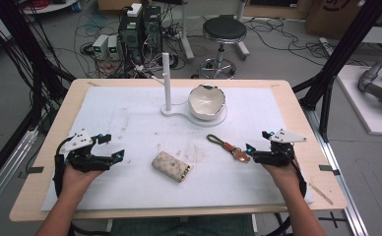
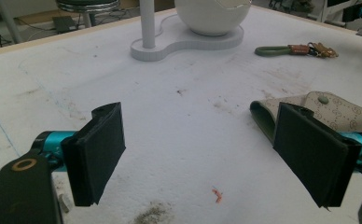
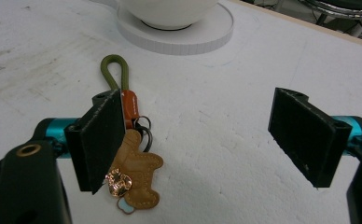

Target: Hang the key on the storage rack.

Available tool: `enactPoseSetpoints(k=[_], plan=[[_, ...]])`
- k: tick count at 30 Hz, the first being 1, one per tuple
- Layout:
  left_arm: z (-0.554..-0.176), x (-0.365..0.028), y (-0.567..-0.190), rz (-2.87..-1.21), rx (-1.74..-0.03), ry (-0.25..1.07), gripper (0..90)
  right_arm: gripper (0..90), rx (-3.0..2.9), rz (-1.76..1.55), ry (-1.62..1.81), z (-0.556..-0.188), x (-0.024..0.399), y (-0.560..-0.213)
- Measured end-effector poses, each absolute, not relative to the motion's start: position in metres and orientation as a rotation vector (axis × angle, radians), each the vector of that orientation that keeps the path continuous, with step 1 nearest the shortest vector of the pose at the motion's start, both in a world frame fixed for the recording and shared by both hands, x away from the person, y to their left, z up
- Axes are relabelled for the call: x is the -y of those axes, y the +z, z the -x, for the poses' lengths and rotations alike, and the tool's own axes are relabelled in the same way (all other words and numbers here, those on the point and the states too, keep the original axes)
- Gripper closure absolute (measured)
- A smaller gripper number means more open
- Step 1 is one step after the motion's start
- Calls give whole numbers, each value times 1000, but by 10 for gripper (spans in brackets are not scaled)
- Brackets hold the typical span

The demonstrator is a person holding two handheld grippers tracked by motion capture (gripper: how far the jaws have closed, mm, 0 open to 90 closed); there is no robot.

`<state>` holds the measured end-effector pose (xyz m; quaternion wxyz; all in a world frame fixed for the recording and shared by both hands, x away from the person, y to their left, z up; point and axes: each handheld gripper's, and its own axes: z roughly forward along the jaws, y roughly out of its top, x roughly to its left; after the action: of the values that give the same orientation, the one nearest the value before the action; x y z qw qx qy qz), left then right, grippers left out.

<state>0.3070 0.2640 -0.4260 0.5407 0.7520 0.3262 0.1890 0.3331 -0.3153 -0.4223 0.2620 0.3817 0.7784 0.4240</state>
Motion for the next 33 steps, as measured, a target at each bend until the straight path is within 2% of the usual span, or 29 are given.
enactPoseSetpoints(k=[33], plan=[[-304,-269,-427,-1793,-779,461,169,191,-2163,-950,1132,-341,295,-422]])
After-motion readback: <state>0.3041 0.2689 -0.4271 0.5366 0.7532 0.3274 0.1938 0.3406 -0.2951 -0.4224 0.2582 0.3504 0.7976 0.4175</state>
